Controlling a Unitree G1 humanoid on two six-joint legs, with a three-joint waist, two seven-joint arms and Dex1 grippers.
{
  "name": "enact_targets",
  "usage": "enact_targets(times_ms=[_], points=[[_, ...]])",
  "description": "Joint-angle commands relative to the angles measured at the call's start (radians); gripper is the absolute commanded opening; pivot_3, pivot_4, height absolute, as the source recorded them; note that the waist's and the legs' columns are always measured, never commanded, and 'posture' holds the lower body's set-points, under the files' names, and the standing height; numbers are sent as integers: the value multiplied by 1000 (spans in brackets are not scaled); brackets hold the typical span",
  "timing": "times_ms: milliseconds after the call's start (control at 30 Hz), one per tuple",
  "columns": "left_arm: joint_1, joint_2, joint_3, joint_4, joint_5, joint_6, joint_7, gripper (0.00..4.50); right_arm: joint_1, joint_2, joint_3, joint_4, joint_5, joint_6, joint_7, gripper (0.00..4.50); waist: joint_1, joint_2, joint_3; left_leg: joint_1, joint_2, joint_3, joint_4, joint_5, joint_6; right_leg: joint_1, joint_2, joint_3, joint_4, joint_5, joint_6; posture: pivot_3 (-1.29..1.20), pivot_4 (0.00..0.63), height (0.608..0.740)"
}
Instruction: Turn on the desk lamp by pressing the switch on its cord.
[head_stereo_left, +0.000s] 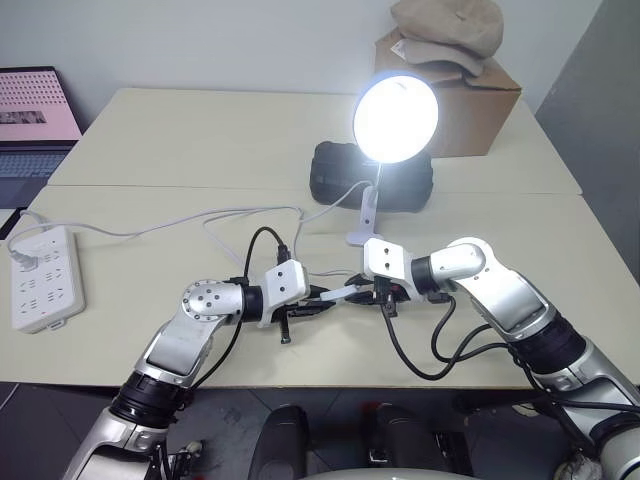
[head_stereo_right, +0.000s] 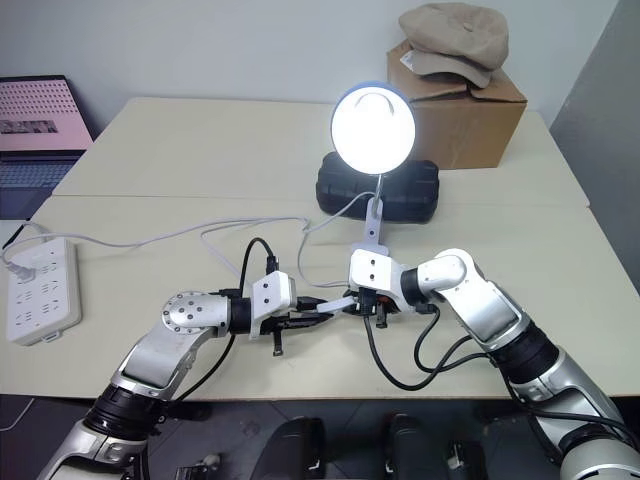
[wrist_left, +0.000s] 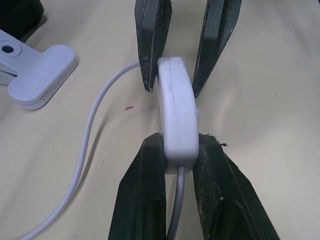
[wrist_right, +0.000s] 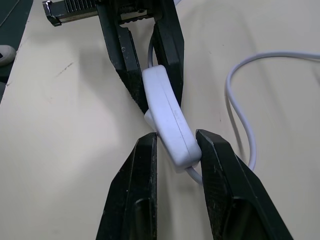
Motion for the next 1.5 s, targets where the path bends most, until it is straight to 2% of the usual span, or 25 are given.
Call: enact_targets(times_ms=[33, 100, 200, 433, 500, 533, 633, 767, 833, 1100, 1200, 1267, 1400, 1500], points=[[-26, -15, 17, -19, -5, -23, 16, 407, 5, 14, -25, -28, 10, -18, 10, 828, 0, 0, 0, 0, 0, 0, 0, 0, 0, 0, 0, 0, 0, 0, 0, 0, 150, 740], [-27, -15, 15, -17, 1, -30, 17, 407, 11, 16, -35, -32, 20, -42, 20, 828, 0, 0, 0, 0, 0, 0, 0, 0, 0, 0, 0, 0, 0, 0, 0, 0, 150, 740], [-28, -16, 12, -14, 5, -34, 17, 407, 19, 14, -58, -40, 39, -61, 36, 1772, 0, 0, 0, 0, 0, 0, 0, 0, 0, 0, 0, 0, 0, 0, 0, 0, 150, 740], [-40, -19, -9, 8, 35, -60, 15, 407, 48, -12, -105, -86, 52, -51, 42, 3173, 0, 0, 0, 0, 0, 0, 0, 0, 0, 0, 0, 0, 0, 0, 0, 0, 150, 740], [-77, -56, -34, 99, 80, -111, 43, 407, 108, -59, -181, -146, 46, -23, -12, 3775, 0, 0, 0, 0, 0, 0, 0, 0, 0, 0, 0, 0, 0, 0, 0, 0, 150, 740], [-88, -68, -40, 128, 93, -128, 50, 407, 126, -73, -203, -164, 44, -13, -29, 3765, 10, 1, 0, 0, 0, 0, 0, 0, 0, 0, 0, 0, 0, 0, 0, 0, 150, 740], [-137, -108, -43, 225, 113, -176, 67, 407, 204, -119, -264, -239, 57, 28, -59, 4468, 19, 0, 0, 0, -1, 0, 1, 0, 0, 1, -1, -1, 0, 0, 0, 0, 150, 740], [-195, -129, -41, 332, 120, -212, 50, 407, 280, -132, -305, -313, 49, 67, -127, 4468, 16, 0, 0, 0, 0, 0, 1, 0, 0, 0, 0, 0, 0, 0, 0, 0, 150, 740], [-211, -132, -42, 357, 113, -214, 30, 1116, 310, -134, -318, -338, 46, 78, -153, 4500, 12, 0, 0, 0, 0, -1, 1, 0, 0, 0, 1, -1, 0, 0, 0, 0, 150, 740], [-167, -46, 8, 242, 64, -142, -30, 2783, 387, -111, -333, -358, 48, 75, -238, 4500, -1, 0, 0, 0, 0, 0, 1, 0, 0, 0, 1, 0, 0, 0, 0, 0, 150, 740], [-94, 2, 45, 129, 39, -81, -17, 3437, 387, -96, -337, -341, 60, 68, -248, 4500, -2, 0, 0, 0, 0, 0, 0, 0, 0, 0, 1, 0, 0, 0, 0, 0, 150, 740], [5, 53, 73, -5, 2, -19, -33, 3828, 383, -87, -339, -328, 63, 49, -249, 4500, -4, 0, 0, 1, 0, 0, 0, 0, 0, 0, 1, 0, 0, 0, 0, 0, 150, 740], [223, 128, 155, -264, -98, 95, -25, 3828, 383, -91, -366, -308, 83, 27, -233, 4500, -6, 0, 0, 0, 0, 0, 0, 0, 0, 0, 0, 1, -1, 0, 0, 0, 150, 740], [352, 150, 224, -376, -90, 168, 60, 3828, 401, -116, -407, -301, 115, 26, -203, 4500, 2, 0, 0, 0, 0, -1, 0, 0, 0, 0, -1, 0, -1, -1, -1, 0, 150, 740]])
